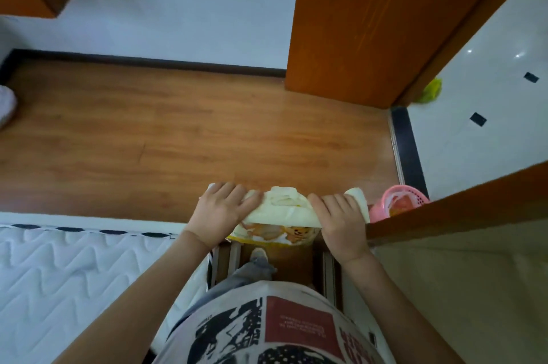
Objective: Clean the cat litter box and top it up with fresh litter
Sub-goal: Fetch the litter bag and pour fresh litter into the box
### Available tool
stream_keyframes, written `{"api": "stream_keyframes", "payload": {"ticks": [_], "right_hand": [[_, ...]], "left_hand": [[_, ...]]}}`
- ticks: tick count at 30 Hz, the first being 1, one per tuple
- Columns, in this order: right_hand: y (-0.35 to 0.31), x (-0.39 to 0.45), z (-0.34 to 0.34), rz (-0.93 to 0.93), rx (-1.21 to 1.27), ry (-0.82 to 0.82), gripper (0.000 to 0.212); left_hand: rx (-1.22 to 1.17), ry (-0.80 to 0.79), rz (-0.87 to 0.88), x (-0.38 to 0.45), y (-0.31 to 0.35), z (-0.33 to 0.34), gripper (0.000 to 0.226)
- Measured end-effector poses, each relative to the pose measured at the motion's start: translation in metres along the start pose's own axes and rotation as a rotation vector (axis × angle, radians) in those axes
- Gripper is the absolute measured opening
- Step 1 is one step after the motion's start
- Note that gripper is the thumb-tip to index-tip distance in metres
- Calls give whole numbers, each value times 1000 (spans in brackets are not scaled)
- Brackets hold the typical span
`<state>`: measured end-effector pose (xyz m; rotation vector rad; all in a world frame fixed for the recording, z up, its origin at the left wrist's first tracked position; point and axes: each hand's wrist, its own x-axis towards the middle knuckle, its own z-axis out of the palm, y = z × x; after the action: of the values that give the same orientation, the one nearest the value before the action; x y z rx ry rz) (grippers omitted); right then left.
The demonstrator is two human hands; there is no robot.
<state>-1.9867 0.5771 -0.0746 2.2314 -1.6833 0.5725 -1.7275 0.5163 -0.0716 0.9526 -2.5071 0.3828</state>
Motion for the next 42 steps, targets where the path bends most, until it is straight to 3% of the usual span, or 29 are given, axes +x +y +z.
{"api": "stream_keyframes", "payload": {"ticks": [6, 11, 15, 20, 24, 29, 37, 42], "right_hand": [[-6, 88, 36, -102, 72, -14, 17], [-12, 161, 65, -206, 140, -25, 48], [-12, 217, 103, -325, 185, -59, 31], [-20, 294, 163, -460, 297, -70, 48], [-23, 355, 211, -575, 364, -103, 24], [-34, 444, 253, -746, 499, -107, 22], [-97, 568, 307, -980, 580, -73, 29], [-164, 624, 340, -1063, 619, -45, 21]], "left_hand": [[41, -8, -94, 11, -70, 10, 29], [87, -21, -225, 16, -117, 16, 36], [152, -26, -335, 19, -154, 28, 40], [256, -58, -482, 26, -202, 53, 39], [341, -99, -580, 37, -240, 67, 35], [413, -152, -751, 56, -284, 74, 34], [495, -192, -980, 60, -360, 69, 56], [595, -194, -1057, 32, -425, 72, 48]]}}
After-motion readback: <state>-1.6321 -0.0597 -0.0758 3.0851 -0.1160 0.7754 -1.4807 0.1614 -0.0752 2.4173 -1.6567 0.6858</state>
